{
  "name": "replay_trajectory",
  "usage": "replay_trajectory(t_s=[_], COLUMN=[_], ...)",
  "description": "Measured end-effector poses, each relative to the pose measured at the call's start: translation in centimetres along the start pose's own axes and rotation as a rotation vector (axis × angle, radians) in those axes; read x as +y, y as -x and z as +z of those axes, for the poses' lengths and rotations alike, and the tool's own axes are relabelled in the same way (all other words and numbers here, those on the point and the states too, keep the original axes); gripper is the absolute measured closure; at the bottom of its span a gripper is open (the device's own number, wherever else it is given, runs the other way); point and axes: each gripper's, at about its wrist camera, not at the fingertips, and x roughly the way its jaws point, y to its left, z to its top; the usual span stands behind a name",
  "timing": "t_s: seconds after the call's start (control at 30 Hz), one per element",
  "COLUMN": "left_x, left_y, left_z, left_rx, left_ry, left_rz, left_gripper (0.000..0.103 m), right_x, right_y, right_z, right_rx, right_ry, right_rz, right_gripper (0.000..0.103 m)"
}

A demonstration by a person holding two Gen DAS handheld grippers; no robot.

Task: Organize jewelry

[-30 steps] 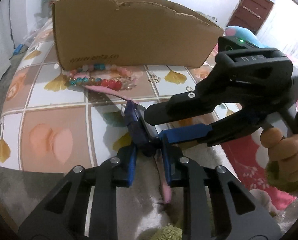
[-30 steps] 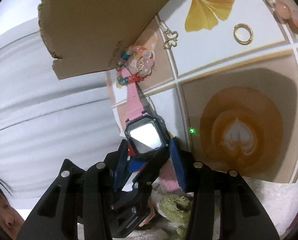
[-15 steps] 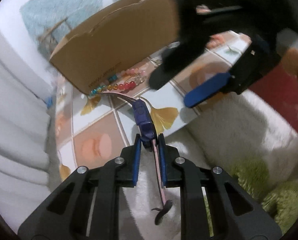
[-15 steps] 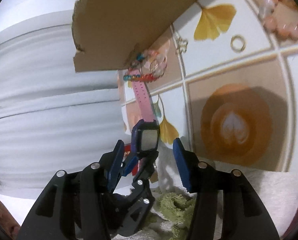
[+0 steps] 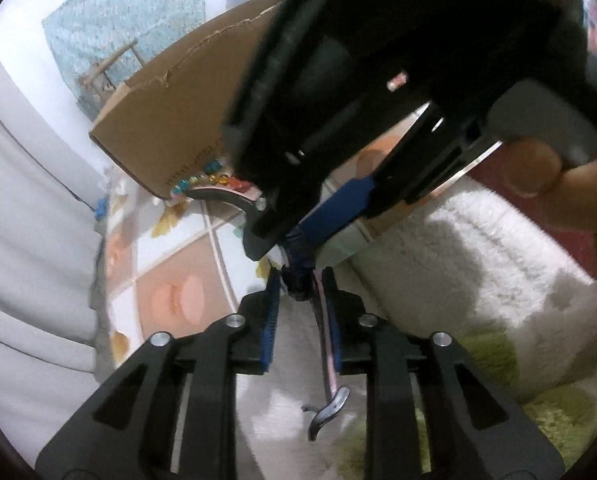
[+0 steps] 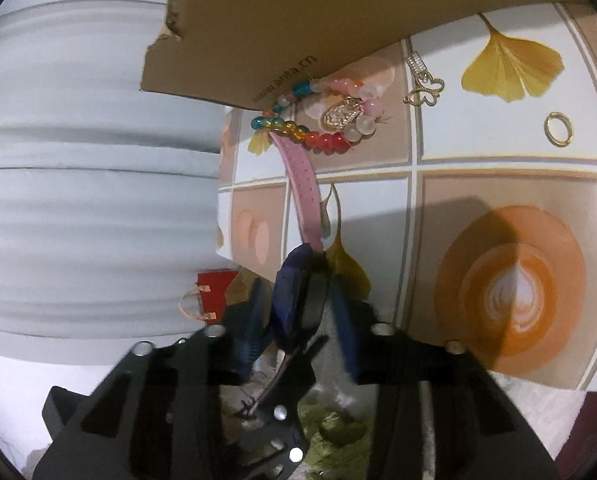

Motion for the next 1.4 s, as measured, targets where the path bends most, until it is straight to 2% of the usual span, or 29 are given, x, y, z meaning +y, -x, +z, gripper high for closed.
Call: replay_trajectory(t_s=[0.07,0.1,0.27,0.37,0.53,0.6,0.73,0.8,0.9,0.93,1.03,1.4], left_x=[0.6,1.2,4.2,5.2,6.0,6.3,6.4,6.6,6.7,6.7,6.8,8.6], left_y=[0.2,0.2,0.0,-0.6,-1.9,-2.2,-3.1,-3.2,-3.1,-3.1,-2.6,-1.6], left_z=[-0.4,-0.5,-1.2,-1.5,-1.4,-1.4,-1.6,-1.9,-2.1,-2.2,-2.3,-4.3], left_rx=[0.008,0.010,0.021,0.036,0.060,0.067,0.090,0.098,0.106,0.108,0.099,0.074], left_ry=[0.062,0.094,0.281,0.343,0.395,0.414,0.418,0.425,0.425,0.420,0.394,0.350], left_rz=[-0.063,-0.094,-0.284,-0.340,-0.361,-0.370,-0.334,-0.329,-0.330,-0.328,-0.291,-0.242], left_gripper=[0.062,0.060,0.053,0.053,0.052,0.052,0.053,0.059,0.079,0.082,0.085,0.088], right_x=[-0.1,-0.3,-1.9,-2.5,-2.9,-3.1,-3.4,-3.6,-4.0,-4.0,-3.6,-3.6], right_y=[-0.2,-0.1,-0.2,-0.6,-0.6,-0.5,-0.3,-0.3,-0.2,-0.5,-0.9,-1.0], right_z=[0.2,0.1,0.1,0.0,-0.4,-0.5,-0.8,-0.9,-1.1,-1.3,-1.2,-0.2], right_rx=[-0.003,-0.003,0.031,0.049,0.065,0.058,0.055,0.056,0.064,0.066,0.069,0.018], right_ry=[-0.003,-0.007,-0.085,-0.127,-0.206,-0.216,-0.222,-0.224,-0.230,-0.230,-0.221,-0.248], right_rz=[0.011,0.018,0.099,0.133,0.231,0.230,0.232,0.223,0.221,0.222,0.226,0.191], right_gripper=[0.083,0.084,0.086,0.087,0.088,0.088,0.088,0.088,0.087,0.087,0.084,0.078])
